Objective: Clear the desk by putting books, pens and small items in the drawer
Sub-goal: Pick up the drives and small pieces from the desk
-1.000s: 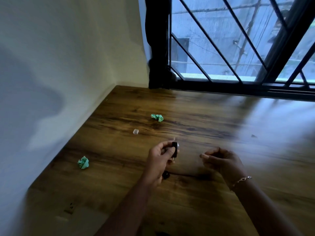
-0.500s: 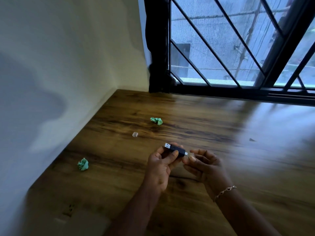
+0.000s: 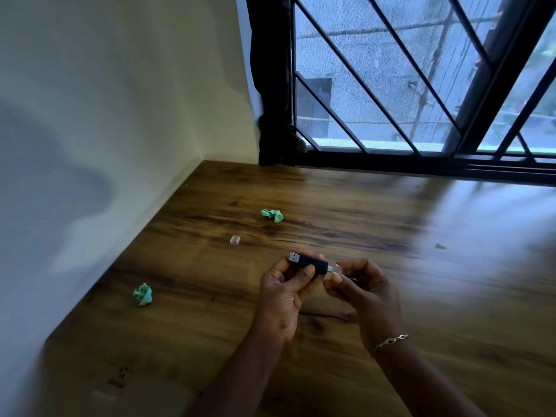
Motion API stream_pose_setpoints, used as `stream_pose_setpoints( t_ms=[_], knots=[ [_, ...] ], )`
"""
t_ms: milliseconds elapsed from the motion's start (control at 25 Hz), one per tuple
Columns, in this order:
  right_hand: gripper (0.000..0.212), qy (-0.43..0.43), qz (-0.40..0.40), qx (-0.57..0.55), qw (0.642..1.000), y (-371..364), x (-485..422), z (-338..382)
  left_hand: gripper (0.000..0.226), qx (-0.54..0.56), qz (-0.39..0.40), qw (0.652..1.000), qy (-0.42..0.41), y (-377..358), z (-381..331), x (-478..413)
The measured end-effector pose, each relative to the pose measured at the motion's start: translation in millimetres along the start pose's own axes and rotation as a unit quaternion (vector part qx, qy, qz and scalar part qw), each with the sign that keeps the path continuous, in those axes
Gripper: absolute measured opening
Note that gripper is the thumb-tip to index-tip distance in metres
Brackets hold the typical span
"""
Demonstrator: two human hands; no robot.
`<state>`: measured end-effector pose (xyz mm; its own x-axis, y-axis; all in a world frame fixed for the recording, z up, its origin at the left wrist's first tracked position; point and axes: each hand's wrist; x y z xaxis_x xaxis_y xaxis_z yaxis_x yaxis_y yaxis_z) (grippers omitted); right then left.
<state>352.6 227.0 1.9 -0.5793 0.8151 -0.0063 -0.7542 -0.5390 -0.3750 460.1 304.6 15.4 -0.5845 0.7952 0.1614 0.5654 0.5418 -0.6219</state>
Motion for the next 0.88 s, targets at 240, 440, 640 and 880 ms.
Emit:
stream_pose_setpoints(
  t_ms=[240,440,640,880],
  knots=[
    [0.018,0.029,0.017,0.018,0.999,-2,-1,-2,0.017,-0.077,0.028,0.996,-0.025,1,-1,2],
    [0.038,0.05,0.02,0.002,0.999,-8,-3,-4,0.019,-0.113,0.017,0.993,-0.043,2,1,-2],
    [0.023,0.031,0.041,0.048,0.998,-20,-16,-8,0.017,-0.073,-0.028,0.997,-0.023,11,-2,-10],
    [0.023,0.01,0.115,0.248,0.962,-46,-62,-1,0.015,0.08,-0.154,0.985,-0.016,37,-18,-20]
  ],
)
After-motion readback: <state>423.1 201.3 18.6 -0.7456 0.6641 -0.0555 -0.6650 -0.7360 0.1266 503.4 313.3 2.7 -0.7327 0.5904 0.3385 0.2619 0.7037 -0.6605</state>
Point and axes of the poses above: each hand's wrist, its own x-axis away from the middle knuckle, its own y-axis out of the back of the hand, z = x × y
